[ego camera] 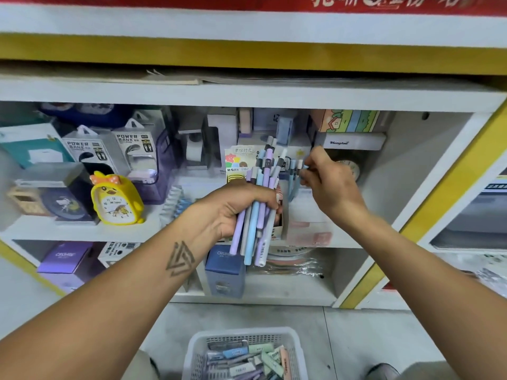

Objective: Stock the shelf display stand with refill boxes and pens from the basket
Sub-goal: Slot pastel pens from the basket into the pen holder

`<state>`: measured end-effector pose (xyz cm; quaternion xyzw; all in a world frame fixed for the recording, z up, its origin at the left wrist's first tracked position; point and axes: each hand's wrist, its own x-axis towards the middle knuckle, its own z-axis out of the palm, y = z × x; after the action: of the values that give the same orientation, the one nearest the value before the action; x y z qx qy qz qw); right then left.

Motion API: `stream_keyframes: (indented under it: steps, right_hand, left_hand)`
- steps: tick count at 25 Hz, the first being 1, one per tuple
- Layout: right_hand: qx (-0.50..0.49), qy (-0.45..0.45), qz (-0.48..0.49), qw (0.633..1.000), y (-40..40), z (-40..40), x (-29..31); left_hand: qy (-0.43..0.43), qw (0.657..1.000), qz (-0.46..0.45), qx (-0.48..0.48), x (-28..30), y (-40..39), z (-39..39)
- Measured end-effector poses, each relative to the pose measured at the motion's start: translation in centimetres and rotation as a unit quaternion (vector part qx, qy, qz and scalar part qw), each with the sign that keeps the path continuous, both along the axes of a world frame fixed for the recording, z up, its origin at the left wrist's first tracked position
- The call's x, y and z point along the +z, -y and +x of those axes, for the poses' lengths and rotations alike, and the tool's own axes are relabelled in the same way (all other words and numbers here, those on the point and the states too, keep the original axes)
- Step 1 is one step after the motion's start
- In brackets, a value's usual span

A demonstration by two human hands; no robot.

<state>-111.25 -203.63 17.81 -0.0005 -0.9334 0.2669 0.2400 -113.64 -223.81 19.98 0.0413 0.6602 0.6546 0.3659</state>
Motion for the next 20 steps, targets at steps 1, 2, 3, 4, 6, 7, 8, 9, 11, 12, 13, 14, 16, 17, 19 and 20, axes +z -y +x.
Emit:
stream_keyframes:
  steps: [1,2,3,4,6,7,8,9,11,12,13,14,16,17,19,20]
  right_hand:
    - [0.004,-0.001,0.002,1.0,0.1,-0.1,0.1]
    - [0.004,-0.004,0.008,1.0,0.1,-0.2,0.1]
    - [0.005,-0.011,0.012,1.0,0.2,-0.3,0.2]
    - [0.005,-0.019,0.014,1.0,0.2,-0.4,0.2]
    - [0.012,-0.024,0.024,0.999,0.3,-0.5,0.1]
    - [0.016,-0.019,0.033,0.999,0.3,-0.6,0.0]
    - [0.019,-0.012,0.041,0.999,0.3,-0.8,-0.1]
    - [0.017,-0.007,0.046,0.999,0.2,-1.0,-0.3]
    - [0.004,-0.009,0.054,0.999,0.1,-1.1,-0.5]
    - [-0.006,-0.012,0.06,0.998,0.1,-1.1,-0.5]
    - [-0.012,-0.01,0.074,0.997,0.1,-1.1,-0.5]
    - [-0.014,0.0,0.087,0.996,0.2,-1.0,-0.5]
    - [-0.013,0.03,0.037,0.999,0.8,-0.8,-0.1]
    - [-0.006,0.049,-0.052,0.997,1.2,-0.7,0.2]
    - [0.047,0.108,-0.282,0.952,1.8,-0.3,1.3]
    - [0.077,0.146,-0.358,0.919,2.0,0.1,1.9]
  left_hand:
    - [-0.001,1.0,0.001,-0.001,0.0,0.1,0.0]
    - [-0.001,1.0,0.002,-0.002,0.0,0.2,0.0]
    - [-0.001,1.0,0.003,-0.003,0.1,0.2,0.0]
    - [-0.001,1.0,0.003,-0.004,0.1,0.3,-0.1]
    - [-0.004,1.0,0.004,-0.006,0.2,0.5,-0.3]
    - [-0.004,1.0,0.008,-0.007,0.2,0.6,-0.3]
    - [-0.006,1.0,0.013,-0.009,0.2,0.7,-0.4]
    - [-0.007,1.0,0.017,-0.01,0.2,0.7,-0.5]
    - [-0.006,1.0,0.025,-0.007,0.2,0.8,-0.4]
    - [-0.006,1.0,0.026,-0.006,0.3,0.7,-0.4]
    - [-0.006,1.0,0.027,-0.004,0.3,0.7,-0.4]
    - [-0.007,0.999,0.031,-0.001,0.3,0.7,-0.5]
    - [-0.004,0.999,0.051,0.014,0.3,0.6,-0.6]
    - [-0.001,0.998,0.062,0.022,0.4,0.5,-0.6]
    - [-0.002,0.996,0.076,0.038,0.6,0.2,-0.5]
    - [-0.006,0.996,0.079,0.042,0.7,0.1,-0.5]
